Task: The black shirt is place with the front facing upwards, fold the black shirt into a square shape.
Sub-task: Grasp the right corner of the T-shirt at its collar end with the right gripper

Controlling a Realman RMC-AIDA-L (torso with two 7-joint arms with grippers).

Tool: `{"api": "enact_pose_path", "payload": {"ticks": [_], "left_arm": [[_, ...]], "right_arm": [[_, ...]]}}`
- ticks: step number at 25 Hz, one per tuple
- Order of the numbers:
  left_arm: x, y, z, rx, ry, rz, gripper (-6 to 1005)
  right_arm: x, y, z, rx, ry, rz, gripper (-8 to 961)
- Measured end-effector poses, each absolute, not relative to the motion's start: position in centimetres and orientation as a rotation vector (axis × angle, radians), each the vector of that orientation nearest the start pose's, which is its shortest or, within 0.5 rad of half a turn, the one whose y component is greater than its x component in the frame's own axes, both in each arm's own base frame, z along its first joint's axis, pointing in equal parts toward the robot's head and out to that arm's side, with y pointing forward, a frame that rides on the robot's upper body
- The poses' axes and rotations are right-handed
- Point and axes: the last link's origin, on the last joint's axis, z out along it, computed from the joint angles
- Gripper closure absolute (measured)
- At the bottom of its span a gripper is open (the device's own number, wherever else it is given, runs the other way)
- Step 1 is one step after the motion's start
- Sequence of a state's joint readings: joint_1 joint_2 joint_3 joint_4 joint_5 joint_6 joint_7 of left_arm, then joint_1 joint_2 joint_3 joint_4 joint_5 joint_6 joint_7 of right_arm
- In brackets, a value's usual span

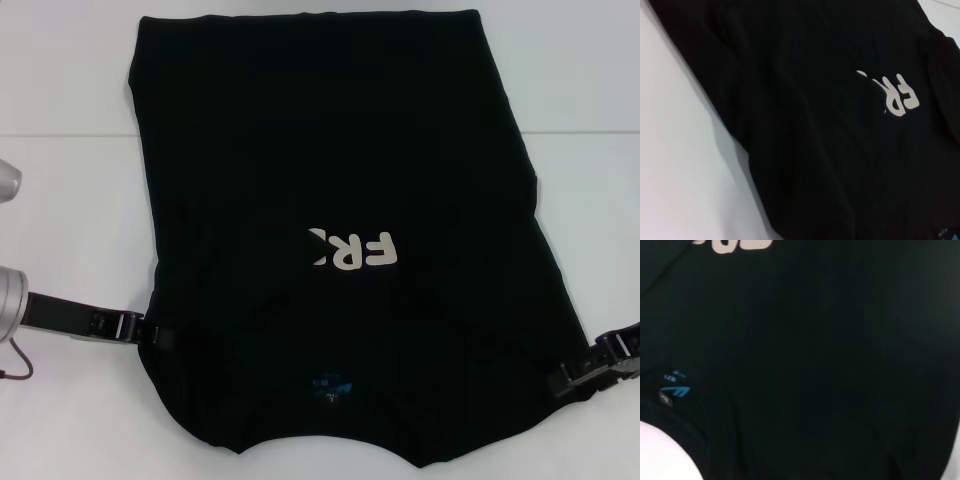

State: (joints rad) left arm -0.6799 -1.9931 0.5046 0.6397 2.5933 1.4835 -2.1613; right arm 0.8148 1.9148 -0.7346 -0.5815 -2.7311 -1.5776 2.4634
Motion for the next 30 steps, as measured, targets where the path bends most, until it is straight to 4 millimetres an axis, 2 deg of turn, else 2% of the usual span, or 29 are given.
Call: {"api": "enact_pose_path", "payload": {"ticks": [12,21,30], "left_arm": [[-30.6,35.4,2.8,-2.409,-1.618,-0.137,948],[-30.6,35.4,2.8,-2.408,-1.617,-0.137,948],[-30.5,35.5,2.7,-2.412,-1.615,-0.138,948]], "right_arm": [[27.3,37.2,3.4,-2.415,1.756,-0.290,96],[28.6,37.4,5.5,-2.337,1.789,-0.211,96],[29.7,37.1,5.6,-2.285,1.793,-0.296,96]]}}
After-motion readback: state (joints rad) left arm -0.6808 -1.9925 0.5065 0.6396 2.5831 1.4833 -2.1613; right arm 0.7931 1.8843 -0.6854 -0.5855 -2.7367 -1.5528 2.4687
